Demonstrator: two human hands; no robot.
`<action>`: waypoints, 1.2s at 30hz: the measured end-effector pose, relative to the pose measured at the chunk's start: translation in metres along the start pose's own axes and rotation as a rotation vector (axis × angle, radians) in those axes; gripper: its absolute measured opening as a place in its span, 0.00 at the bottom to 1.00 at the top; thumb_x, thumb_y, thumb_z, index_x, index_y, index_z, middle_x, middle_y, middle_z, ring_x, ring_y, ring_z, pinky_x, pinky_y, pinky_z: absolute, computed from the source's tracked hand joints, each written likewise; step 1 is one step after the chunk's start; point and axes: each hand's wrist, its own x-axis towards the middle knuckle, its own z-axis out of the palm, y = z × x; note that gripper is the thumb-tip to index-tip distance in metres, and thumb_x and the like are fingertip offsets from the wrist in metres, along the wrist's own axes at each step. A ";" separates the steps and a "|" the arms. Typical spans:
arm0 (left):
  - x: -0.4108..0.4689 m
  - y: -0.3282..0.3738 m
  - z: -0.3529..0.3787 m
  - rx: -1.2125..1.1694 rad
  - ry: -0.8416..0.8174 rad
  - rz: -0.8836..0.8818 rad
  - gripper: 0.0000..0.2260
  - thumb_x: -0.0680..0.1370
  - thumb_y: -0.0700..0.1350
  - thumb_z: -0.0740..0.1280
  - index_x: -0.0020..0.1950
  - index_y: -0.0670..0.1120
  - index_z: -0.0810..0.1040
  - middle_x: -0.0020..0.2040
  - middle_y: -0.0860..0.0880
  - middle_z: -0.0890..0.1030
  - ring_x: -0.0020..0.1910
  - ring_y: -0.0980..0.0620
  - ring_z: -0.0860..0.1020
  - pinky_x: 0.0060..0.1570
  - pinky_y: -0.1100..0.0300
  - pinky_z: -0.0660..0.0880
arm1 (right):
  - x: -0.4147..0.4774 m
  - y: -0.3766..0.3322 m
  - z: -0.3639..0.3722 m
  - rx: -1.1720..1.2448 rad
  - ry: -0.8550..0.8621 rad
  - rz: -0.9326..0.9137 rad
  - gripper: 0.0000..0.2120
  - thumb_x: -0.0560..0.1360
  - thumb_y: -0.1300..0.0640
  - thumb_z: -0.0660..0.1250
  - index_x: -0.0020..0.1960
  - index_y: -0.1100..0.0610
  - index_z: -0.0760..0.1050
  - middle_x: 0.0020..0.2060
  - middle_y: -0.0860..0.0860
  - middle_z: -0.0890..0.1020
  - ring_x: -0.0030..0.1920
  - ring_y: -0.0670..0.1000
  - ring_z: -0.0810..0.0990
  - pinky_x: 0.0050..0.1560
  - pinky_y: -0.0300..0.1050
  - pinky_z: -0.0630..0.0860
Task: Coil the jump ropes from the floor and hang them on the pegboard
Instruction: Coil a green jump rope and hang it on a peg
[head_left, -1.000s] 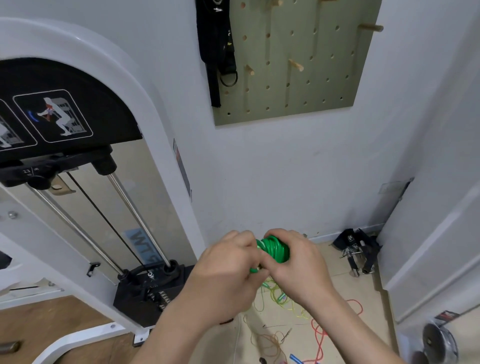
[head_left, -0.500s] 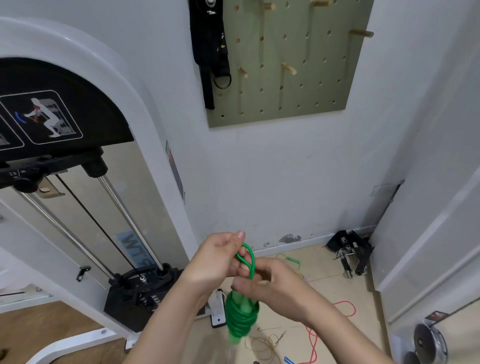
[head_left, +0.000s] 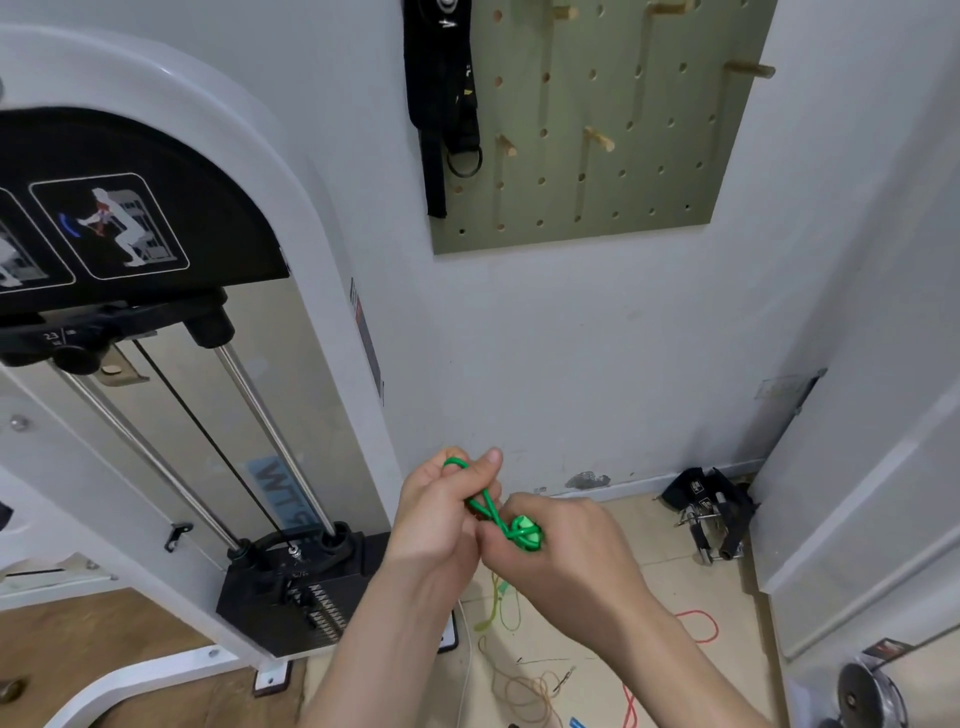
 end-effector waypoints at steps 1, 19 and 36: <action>0.004 -0.001 -0.001 0.036 0.015 0.028 0.19 0.74 0.35 0.68 0.31 0.48 0.60 0.28 0.47 0.63 0.27 0.53 0.63 0.27 0.60 0.63 | 0.000 -0.004 0.000 0.051 0.012 0.009 0.11 0.70 0.37 0.59 0.32 0.40 0.69 0.25 0.46 0.72 0.30 0.50 0.67 0.29 0.40 0.62; 0.028 -0.035 -0.003 0.509 0.128 0.384 0.20 0.73 0.37 0.72 0.29 0.46 0.63 0.25 0.52 0.63 0.27 0.53 0.61 0.28 0.62 0.61 | -0.005 -0.012 -0.009 -0.276 0.047 0.015 0.19 0.74 0.41 0.59 0.32 0.52 0.62 0.27 0.53 0.72 0.33 0.55 0.68 0.33 0.52 0.63; 0.022 -0.038 0.134 0.231 -0.226 0.134 0.14 0.72 0.46 0.71 0.29 0.48 0.72 0.22 0.52 0.61 0.22 0.55 0.58 0.22 0.64 0.59 | 0.005 0.088 -0.115 0.161 -0.079 0.123 0.16 0.74 0.42 0.65 0.37 0.54 0.72 0.27 0.50 0.80 0.31 0.49 0.78 0.37 0.46 0.71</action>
